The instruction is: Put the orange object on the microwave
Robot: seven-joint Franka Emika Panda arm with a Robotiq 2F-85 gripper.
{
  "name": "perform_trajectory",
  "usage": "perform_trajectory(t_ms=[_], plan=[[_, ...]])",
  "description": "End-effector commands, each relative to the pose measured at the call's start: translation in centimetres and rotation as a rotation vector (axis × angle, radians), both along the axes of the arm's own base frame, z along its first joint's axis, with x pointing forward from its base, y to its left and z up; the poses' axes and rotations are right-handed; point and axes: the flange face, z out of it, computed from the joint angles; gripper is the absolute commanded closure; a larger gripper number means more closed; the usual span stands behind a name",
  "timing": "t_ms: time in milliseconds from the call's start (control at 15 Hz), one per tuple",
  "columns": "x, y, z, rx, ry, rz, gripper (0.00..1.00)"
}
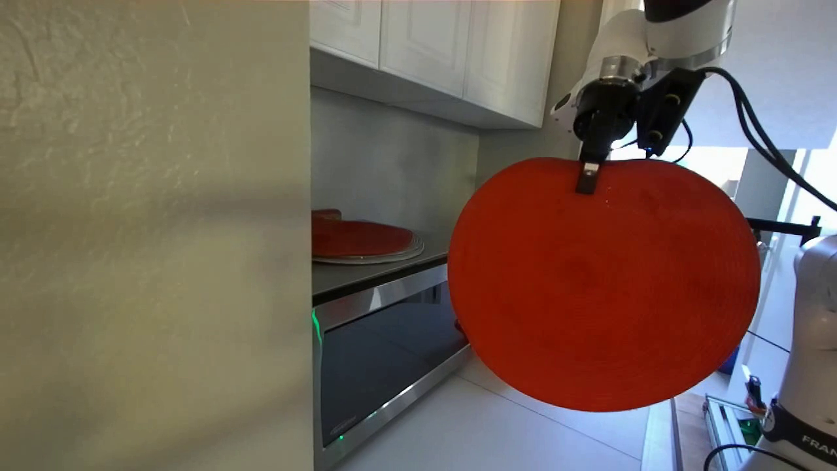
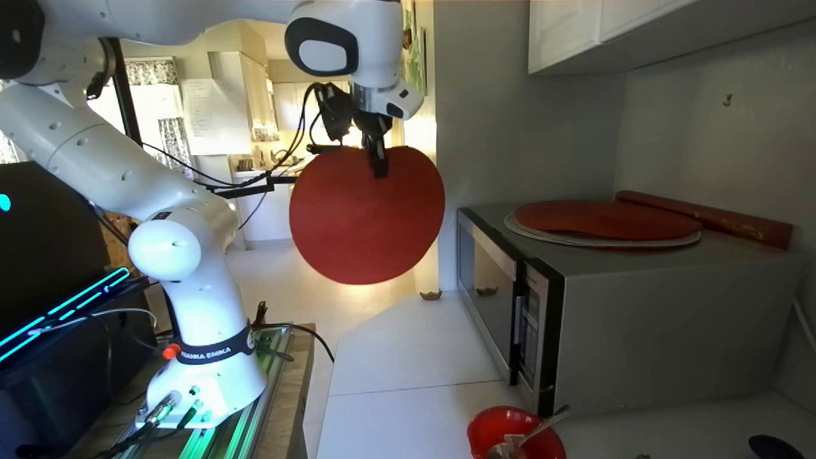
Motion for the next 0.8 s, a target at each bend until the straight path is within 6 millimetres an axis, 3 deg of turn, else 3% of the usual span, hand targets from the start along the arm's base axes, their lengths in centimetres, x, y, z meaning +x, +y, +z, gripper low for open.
perform_trajectory(t_ms=[0, 267, 333, 467, 733], plan=[[1.3, -0.3, 4.5, 0.12, -0.003, -0.062, 1.0], [3.9, -2.2, 8.4, 0.241, -0.004, -0.133, 1.0], [2.1, -1.2, 6.6, 0.18, -0.042, -0.117, 1.0], [3.1, -2.1, 7.7, 0.208, -0.036, -0.129, 1.0], [3.9, -2.3, 7.6, 0.213, -0.023, -0.133, 1.0]])
